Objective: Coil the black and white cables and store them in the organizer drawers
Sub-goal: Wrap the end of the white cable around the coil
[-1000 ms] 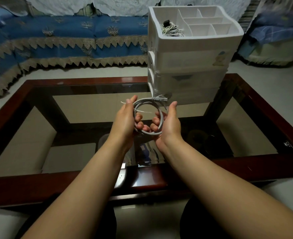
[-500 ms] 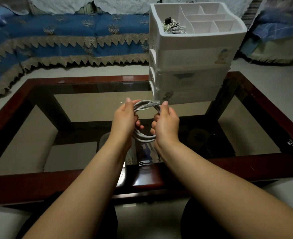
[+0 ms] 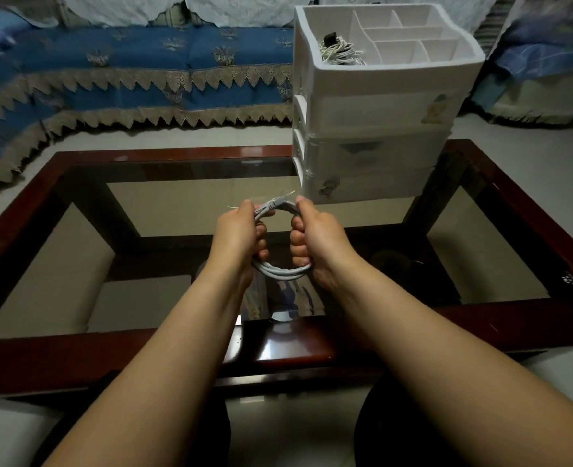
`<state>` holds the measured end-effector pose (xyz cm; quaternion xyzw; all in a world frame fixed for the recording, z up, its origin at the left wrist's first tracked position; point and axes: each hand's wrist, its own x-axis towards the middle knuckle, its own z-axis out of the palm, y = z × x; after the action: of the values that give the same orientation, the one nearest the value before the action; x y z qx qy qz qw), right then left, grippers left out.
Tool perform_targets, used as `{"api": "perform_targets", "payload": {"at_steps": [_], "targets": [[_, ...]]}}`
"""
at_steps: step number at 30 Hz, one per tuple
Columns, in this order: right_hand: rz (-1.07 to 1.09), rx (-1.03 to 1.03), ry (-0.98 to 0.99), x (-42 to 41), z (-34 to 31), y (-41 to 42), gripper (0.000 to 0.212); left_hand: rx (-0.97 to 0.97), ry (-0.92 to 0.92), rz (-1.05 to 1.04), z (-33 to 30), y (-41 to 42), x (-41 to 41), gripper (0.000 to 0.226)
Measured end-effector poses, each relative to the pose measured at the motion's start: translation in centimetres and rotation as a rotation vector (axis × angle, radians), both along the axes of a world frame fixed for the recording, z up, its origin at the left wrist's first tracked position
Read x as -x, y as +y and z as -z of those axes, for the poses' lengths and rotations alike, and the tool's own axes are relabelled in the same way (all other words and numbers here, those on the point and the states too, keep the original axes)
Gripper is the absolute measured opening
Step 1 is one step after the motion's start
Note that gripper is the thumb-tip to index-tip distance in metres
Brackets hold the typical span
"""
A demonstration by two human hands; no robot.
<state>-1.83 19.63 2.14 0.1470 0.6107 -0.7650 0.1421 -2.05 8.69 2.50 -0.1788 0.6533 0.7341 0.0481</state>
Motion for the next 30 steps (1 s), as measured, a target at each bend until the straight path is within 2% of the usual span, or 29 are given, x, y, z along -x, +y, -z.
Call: {"api": "perform_targets", "payload": {"at_steps": [2,6,8,10,13,15,18,21,25,28,30], "targets": [[0.021,-0.165,0.095,-0.1,0.2,0.1,0.038,0.118,0.021,0.003,-0.2,0.0,0.0,0.037],[0.103,-0.728,0.527,-0.3,1.1,0.6,0.035,0.337,0.089,0.052,-0.4,-0.1,0.4,0.04],[0.144,-0.822,0.69,-0.3,1.2,1.2,0.041,0.413,0.107,0.08,-0.2,-0.1,0.4,0.041],[0.073,-0.831,0.781,-0.2,1.0,1.5,0.043,0.481,0.148,0.101,0.0,0.0,0.4,0.04],[-0.174,-0.915,0.746,-0.1,0.7,1.4,0.034,0.443,0.112,0.146,0.0,0.3,0.1,0.034],[-0.209,-0.904,0.716,0.3,0.5,1.7,0.03,0.296,0.031,0.181,0.0,0.1,0.0,0.031],[-0.216,-0.742,0.716,0.6,0.2,2.3,0.036,-0.032,-0.037,0.235,0.0,-0.2,-0.2,0.03],[-0.18,-0.59,0.625,0.7,0.2,2.2,0.047,-0.179,-0.054,0.234,0.4,-0.1,-0.3,0.028],[-0.209,-0.533,0.473,1.2,-0.1,2.5,0.054,-0.059,-0.043,0.327,0.3,-0.2,0.0,0.026],[-0.319,-0.697,0.442,1.0,0.1,2.8,0.05,0.058,-0.053,0.466,0.2,-0.5,0.2,0.027],[-0.266,-0.726,0.495,0.9,0.3,2.7,0.041,0.066,-0.047,0.51,0.1,-0.7,0.2,0.027]]}}
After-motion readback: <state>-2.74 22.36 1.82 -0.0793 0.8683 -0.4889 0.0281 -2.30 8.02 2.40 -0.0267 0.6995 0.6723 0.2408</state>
